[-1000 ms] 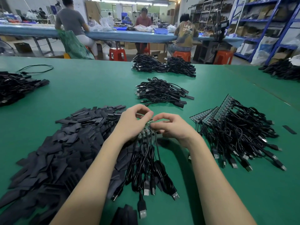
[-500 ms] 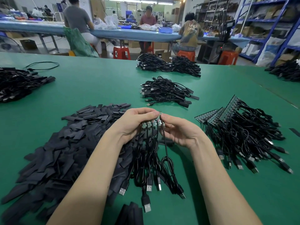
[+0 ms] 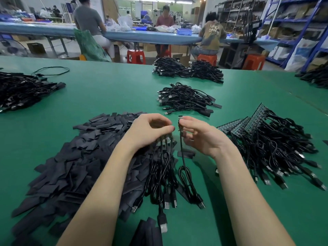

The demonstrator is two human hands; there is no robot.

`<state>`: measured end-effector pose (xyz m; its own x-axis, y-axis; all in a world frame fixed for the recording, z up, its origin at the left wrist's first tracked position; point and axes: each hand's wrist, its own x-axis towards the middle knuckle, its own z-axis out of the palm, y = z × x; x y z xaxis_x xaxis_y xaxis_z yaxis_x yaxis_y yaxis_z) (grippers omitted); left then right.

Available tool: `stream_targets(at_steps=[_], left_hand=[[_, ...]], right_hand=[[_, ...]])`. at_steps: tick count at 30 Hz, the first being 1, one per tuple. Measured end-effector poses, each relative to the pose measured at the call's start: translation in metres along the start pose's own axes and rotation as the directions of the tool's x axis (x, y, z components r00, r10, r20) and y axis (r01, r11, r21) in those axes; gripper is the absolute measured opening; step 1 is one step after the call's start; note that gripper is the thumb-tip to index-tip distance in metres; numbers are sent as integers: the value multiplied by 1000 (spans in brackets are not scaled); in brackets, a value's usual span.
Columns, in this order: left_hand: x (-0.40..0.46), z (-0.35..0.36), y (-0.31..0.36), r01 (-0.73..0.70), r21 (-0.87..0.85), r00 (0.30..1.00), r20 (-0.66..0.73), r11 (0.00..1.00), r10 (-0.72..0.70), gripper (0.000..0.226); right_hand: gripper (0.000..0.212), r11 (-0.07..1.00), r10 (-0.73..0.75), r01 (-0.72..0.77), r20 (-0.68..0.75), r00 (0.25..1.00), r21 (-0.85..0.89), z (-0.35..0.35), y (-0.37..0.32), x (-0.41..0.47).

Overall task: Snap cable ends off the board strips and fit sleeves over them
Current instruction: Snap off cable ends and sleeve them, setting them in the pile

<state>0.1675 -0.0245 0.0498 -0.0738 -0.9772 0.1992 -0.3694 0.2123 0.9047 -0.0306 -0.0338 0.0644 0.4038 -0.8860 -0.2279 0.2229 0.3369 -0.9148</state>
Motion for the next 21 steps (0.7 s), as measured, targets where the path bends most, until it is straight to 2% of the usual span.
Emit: stream_targets(at_steps=[2,3,6,8,10,11,12,13,14,15,16,21], left_hand=[[2,5,4,-55,85,991,-119,995,65,11],[3,9,6,-45,27,990,-130,999,48,11],[0,22,14,122,-298,992,75,947,-104,13],[-3,26,15,167,-394,984,118,904,-131,7],[-5,27,16,192,-501,981,91,844,-169,8],[-4,27,18,210,-550,977,80,808,-199,8],[-4,26,18,225,-593,971,73,774,-226,9],[-4,25,19,236,-631,966,71,739,-248,10],[-4,23,19,244,-663,962,75,708,-262,11],[-4,22,19,251,-687,960,86,682,-267,12],[-4,22,19,258,-704,958,98,662,-269,12],[-3,21,18,293,-686,950,132,666,-282,10]], right_hand=[[22,991,-45,37,-57,997,-128,1,-6,1],[21,989,-70,58,-89,994,-135,2,-7,1],[16,993,-121,117,-141,983,-33,3,-10,2],[12,991,-132,133,-109,985,-1,1,-11,0],[16,987,-141,130,-118,983,-91,-4,-11,-3],[16,960,-162,122,-141,977,-254,-9,-12,-4],[14,868,-186,95,-141,972,-488,-14,-13,-6],[10,696,-177,49,-105,979,-717,-19,-13,-7],[8,504,-116,10,-56,992,-863,-20,-13,-7],[9,357,-29,-21,-34,999,-934,-20,-11,-7],[13,276,39,-51,-42,998,-960,-18,-9,-6],[19,216,48,-104,-96,994,-971,-10,-1,2]])
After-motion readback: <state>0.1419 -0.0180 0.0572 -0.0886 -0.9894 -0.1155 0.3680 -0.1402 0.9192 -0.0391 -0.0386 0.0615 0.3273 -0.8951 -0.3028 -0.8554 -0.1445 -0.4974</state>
